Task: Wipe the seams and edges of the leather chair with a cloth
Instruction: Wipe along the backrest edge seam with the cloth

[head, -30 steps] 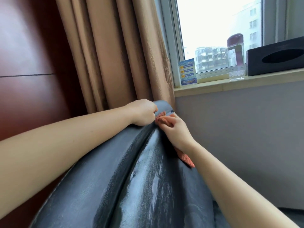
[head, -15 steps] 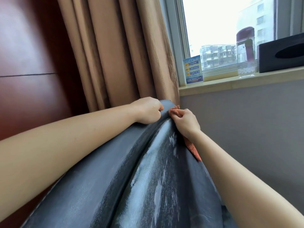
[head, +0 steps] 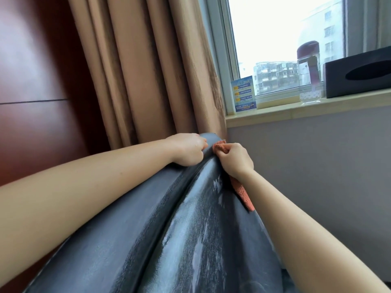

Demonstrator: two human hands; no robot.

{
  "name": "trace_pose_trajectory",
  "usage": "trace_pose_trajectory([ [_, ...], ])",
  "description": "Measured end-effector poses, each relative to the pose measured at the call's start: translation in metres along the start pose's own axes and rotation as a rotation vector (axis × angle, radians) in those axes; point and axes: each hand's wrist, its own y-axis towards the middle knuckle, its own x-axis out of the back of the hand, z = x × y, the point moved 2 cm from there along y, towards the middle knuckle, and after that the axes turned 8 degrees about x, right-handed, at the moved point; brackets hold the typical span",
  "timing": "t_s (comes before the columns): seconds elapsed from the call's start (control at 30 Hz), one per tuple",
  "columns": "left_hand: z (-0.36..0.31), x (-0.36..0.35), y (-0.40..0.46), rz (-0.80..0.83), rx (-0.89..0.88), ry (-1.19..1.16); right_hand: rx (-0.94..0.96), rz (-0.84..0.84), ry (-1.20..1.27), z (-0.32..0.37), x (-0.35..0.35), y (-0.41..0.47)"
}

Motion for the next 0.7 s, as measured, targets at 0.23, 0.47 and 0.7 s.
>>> trace_pose_trajectory([
  [0.23,0.001,-0.001,0.002,0.003,-0.018,0.031,-0.037,0.059,0.000,-0.004,0.004,0.011],
  [0.47,-0.002,0.002,0.009,-0.003,-0.023,-0.038,0.145,0.055,0.132,-0.001,0.002,-0.022],
  [0.7,-0.004,0.001,0.010,0.031,0.008,-0.022,-0.050,0.036,-0.014,-0.022,0.001,0.026],
])
